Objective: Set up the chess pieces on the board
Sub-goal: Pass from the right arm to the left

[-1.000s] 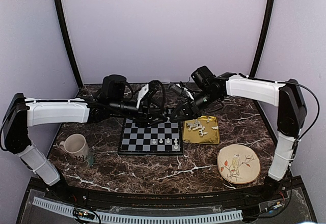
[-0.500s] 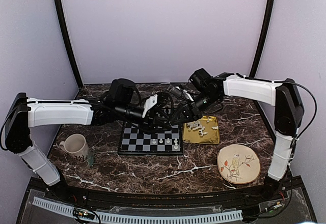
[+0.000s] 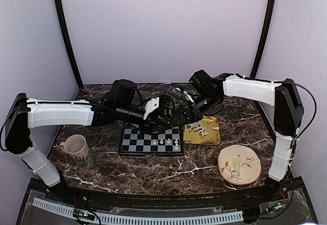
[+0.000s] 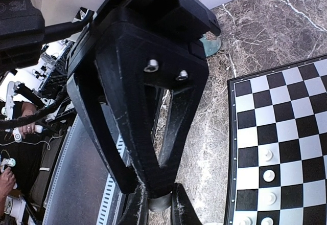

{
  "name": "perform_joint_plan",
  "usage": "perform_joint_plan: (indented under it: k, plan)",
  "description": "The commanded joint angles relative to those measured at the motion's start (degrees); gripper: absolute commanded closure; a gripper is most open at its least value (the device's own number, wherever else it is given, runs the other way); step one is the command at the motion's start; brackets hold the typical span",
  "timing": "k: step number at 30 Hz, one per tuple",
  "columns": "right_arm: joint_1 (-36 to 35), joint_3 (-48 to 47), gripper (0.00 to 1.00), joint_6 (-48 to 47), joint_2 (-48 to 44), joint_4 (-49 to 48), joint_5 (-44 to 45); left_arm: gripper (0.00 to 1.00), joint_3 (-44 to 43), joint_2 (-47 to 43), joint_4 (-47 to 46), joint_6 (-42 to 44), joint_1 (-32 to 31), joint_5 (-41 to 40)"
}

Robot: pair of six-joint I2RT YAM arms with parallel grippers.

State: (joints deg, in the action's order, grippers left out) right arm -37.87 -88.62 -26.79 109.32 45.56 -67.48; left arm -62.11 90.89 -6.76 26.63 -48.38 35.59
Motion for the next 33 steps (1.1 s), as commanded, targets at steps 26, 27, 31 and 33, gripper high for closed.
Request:
perform_joint_plan:
  k: [26, 27, 31, 33]
  plan:
    - [4.0, 1.5, 0.64, 0.5, -0.8, -3.8, 12.5, 0.91, -2.7, -0.8, 13.5, 1.2, 3.1, -20.4]
    - [4.1, 2.1, 0.64, 0.5, -1.5, -4.1, 14.4, 0.91, -3.4, -0.4, 15.2, 1.0, 3.6, -22.8]
    - [4.0, 4.0, 0.64, 0.8, -3.1, -5.3, 20.4, 0.91, -9.0, 3.9, 26.1, -0.8, 5.3, -27.8]
    - [4.1, 4.4, 0.64, 0.5, -3.3, -5.2, 21.6, 0.91, -12.0, 6.4, 31.4, -1.6, 5.7, -28.8]
